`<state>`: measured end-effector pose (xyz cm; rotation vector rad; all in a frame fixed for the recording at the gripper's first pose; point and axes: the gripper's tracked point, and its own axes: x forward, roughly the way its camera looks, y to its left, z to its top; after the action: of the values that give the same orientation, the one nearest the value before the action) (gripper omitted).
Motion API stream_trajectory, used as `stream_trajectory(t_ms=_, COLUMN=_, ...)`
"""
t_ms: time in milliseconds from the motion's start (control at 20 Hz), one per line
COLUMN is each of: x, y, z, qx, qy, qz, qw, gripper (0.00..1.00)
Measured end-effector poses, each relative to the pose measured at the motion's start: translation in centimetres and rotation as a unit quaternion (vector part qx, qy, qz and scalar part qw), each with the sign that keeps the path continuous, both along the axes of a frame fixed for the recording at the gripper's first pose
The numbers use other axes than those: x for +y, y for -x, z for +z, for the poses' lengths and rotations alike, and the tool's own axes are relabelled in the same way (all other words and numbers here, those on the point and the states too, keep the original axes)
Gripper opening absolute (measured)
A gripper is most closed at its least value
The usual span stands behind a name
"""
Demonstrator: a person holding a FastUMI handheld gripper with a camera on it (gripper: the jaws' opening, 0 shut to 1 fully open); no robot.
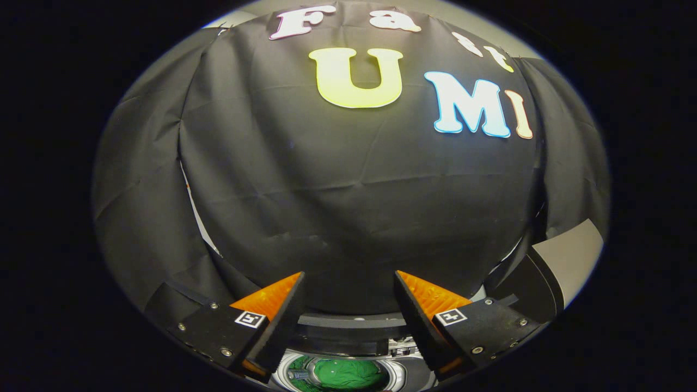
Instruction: Put the clothes into the washing machine and then close the washing machine lid.
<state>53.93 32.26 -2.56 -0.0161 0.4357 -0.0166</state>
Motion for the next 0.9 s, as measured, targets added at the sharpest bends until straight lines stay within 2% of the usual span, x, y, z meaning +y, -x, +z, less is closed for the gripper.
stream_trajectory(t_ms=900, x=0.7, y=6.3, z=-0.5, qx=-0.033, qy=-0.001, qz=0.017, qw=0.999, gripper=0.97)
